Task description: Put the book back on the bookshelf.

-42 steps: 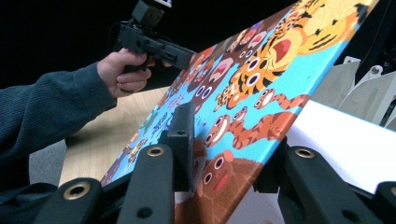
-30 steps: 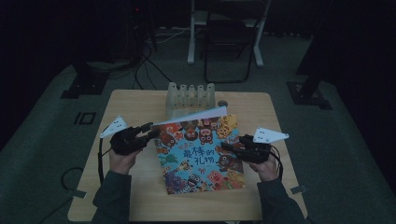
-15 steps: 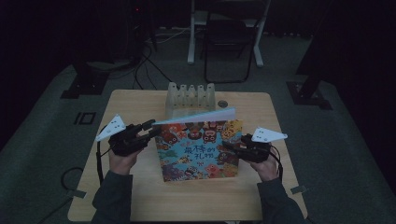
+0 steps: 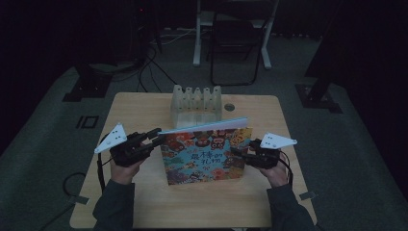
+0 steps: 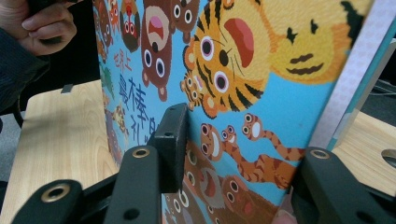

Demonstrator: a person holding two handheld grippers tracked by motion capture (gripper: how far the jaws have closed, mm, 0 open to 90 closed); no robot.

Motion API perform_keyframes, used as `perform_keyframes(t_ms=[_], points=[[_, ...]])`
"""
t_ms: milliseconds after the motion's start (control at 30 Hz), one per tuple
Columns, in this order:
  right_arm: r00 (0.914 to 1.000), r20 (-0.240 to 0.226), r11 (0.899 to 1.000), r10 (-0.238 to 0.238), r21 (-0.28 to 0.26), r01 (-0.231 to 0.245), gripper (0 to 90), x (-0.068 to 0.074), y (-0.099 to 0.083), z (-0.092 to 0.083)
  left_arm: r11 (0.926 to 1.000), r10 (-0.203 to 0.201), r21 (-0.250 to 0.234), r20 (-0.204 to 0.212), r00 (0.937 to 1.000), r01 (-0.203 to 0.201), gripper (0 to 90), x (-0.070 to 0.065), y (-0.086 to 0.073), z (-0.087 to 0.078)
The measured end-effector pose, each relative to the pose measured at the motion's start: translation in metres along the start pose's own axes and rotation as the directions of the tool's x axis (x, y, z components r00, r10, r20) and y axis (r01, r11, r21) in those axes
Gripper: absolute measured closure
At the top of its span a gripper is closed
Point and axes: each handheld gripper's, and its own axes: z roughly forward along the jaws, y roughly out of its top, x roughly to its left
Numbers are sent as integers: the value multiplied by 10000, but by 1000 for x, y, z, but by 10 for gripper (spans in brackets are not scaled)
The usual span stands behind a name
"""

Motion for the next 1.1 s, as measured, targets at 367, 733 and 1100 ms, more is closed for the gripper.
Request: perform_keyframes(t_ms=[367,733,1100], points=[[9999,109,10000,-62,42,62,528,-3,-4,-11,9994,336,51,747,9966,-341,648,-5,-1,-3],[9999,161,10000,40,44,-41,494,-6,-5,-19,9987,398,266,919,9950,-424,639,-7,-4,3],[9998,214,9999,-35,102,32,490,-6,-4,-19,9986,456,226,1103,9928,-483,627,-7,-8,5]])
